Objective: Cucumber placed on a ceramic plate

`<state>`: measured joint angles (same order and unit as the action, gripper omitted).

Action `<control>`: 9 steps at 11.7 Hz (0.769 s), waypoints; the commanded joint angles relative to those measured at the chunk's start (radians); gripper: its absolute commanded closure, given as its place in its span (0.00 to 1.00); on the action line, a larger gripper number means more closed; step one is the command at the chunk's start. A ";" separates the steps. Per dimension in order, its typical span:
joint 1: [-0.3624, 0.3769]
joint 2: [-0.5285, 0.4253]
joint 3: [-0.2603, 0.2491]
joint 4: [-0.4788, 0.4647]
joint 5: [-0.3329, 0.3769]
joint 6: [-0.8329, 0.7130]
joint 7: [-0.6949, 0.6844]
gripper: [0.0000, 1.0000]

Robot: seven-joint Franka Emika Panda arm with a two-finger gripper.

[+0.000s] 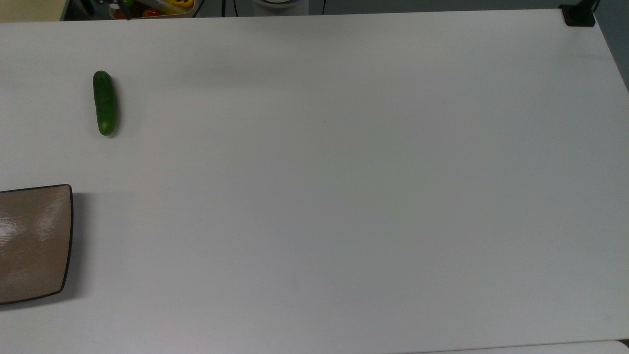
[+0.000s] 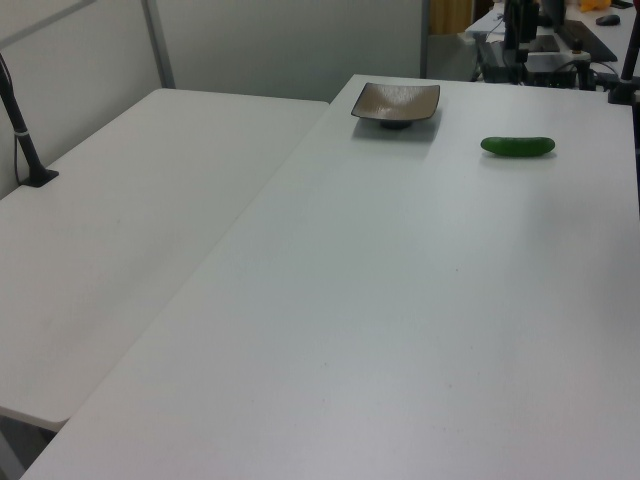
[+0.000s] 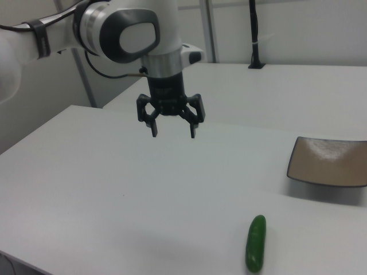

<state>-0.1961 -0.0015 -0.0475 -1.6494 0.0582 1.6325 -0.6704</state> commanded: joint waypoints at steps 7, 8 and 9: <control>-0.085 0.098 -0.123 -0.067 -0.012 0.220 -0.184 0.00; -0.094 0.124 -0.123 -0.075 -0.012 0.268 -0.184 0.00; -0.100 0.152 -0.123 -0.081 -0.012 0.318 -0.184 0.00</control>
<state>-0.2842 0.1028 -0.1694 -1.7088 0.0554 1.8493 -0.8371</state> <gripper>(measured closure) 0.000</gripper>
